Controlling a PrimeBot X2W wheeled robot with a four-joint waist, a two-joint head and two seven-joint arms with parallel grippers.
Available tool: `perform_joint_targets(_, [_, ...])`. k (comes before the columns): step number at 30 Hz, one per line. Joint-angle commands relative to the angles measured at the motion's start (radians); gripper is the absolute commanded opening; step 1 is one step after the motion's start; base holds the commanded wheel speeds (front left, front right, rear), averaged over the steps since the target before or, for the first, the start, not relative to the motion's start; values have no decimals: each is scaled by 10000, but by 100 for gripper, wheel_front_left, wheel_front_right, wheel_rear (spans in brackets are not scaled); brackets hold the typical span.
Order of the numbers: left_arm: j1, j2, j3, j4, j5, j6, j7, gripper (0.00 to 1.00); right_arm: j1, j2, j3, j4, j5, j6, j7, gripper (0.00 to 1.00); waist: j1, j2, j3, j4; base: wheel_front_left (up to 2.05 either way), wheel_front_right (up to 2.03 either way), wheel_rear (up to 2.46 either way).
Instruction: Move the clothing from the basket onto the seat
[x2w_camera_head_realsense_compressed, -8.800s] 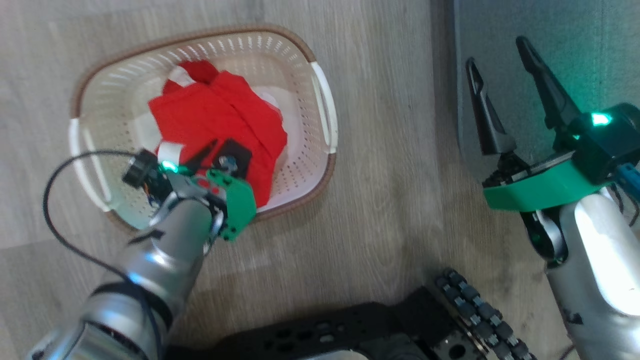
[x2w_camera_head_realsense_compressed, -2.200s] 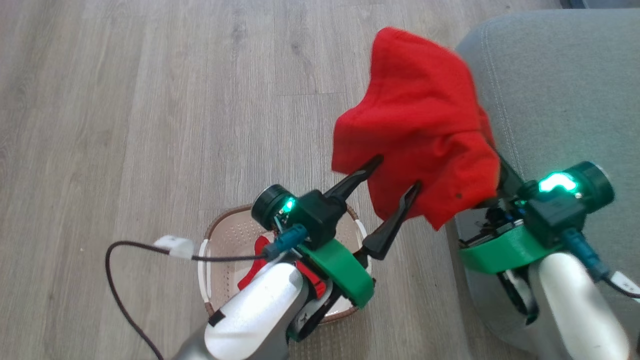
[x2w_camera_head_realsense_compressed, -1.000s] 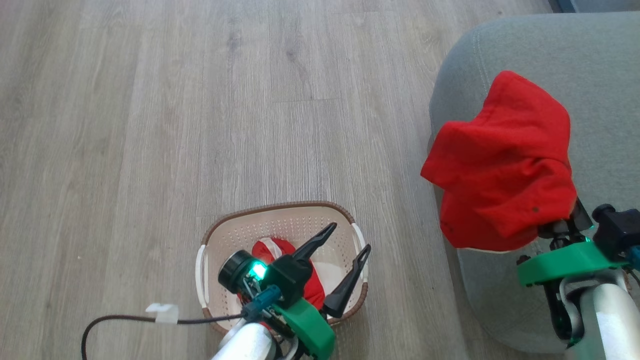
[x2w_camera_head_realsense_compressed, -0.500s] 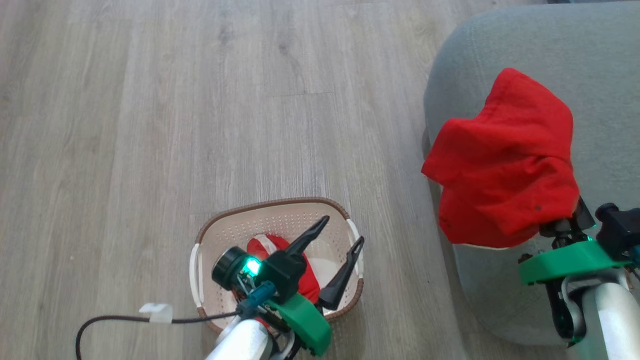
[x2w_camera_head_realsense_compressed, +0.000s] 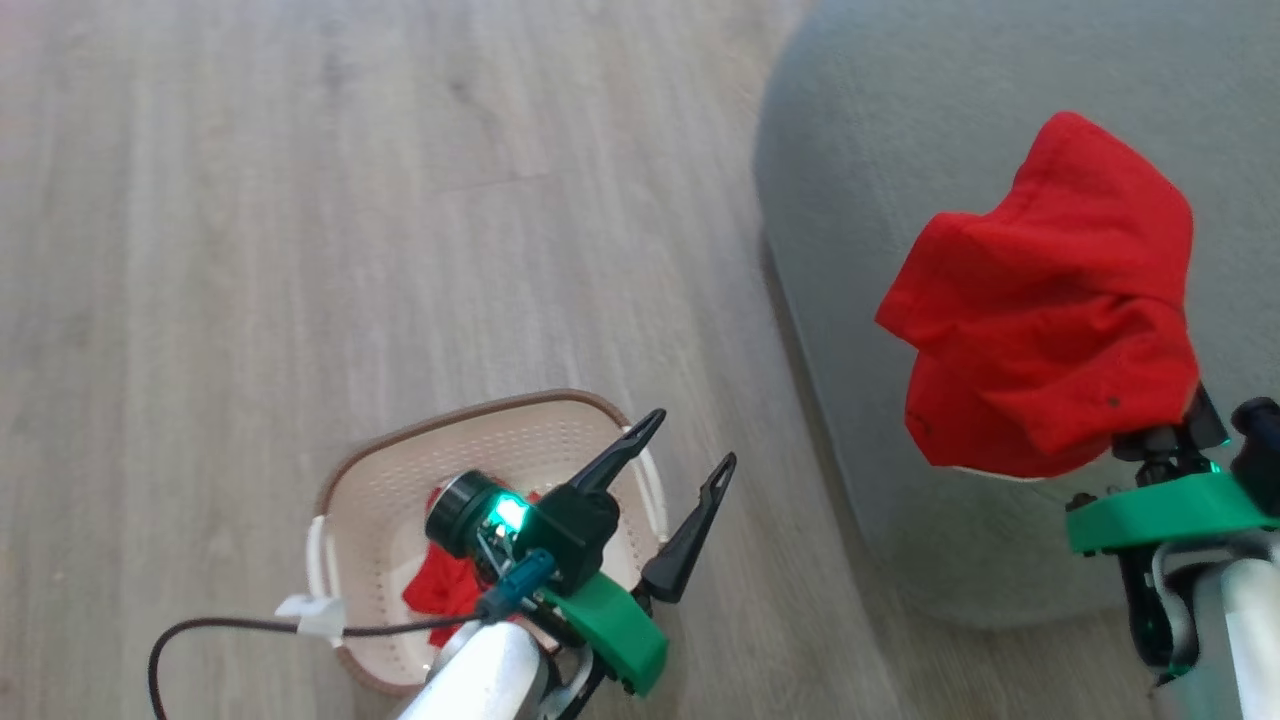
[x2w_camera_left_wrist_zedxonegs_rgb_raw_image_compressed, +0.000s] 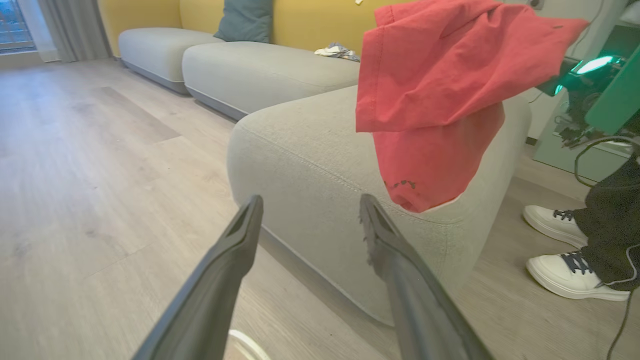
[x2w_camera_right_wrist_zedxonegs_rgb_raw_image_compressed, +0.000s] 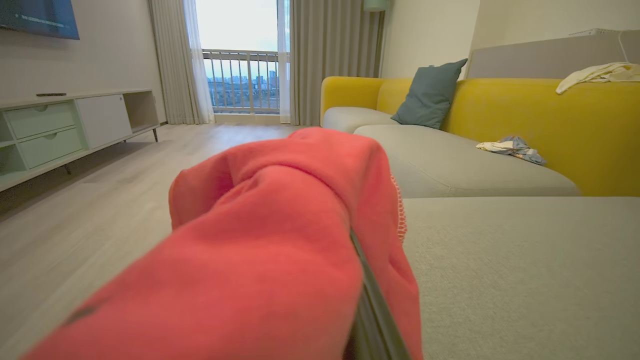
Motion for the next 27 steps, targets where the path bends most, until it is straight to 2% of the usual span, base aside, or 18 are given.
perform_joint_targets(1, [-495,-1,214,-374,105,12,-51,100,-436,-155,106,-432,11,-2,-67,0,0,0,257,-453,0,0,0])
perform_joint_targets(5, [-641,-1,128,-363,198,-26,-51,100,-494,-107,10,-481,21,-2,-67,0,0,0,440,-861,0,0,0])
perform_joint_targets(6, [-721,-1,131,-371,253,-12,-51,100,-549,-55,36,-499,20,-2,-67,0,0,0,583,-1261,0,0,0])
perform_joint_targets(7, [-721,-1,131,-371,253,-12,-51,100,-549,-55,36,-499,20,-2,-67,0,0,0,583,-1261,0,0,0])
perform_joint_targets(17, [-917,-1,-27,-263,427,-132,-51,100,-537,209,-267,-387,55,-2,-67,0,0,0,888,-2780,0,0,0])
perform_joint_targets(22, [-922,-1,-4,-369,416,-70,-51,100,-449,350,-377,-346,77,-2,-67,0,0,0,981,-3210,0,0,0])
perform_joint_targets(27, [-957,-1,-86,-436,441,-127,-51,100,-416,471,-552,-329,106,-2,-67,0,0,0,1061,-3291,0,0,0])
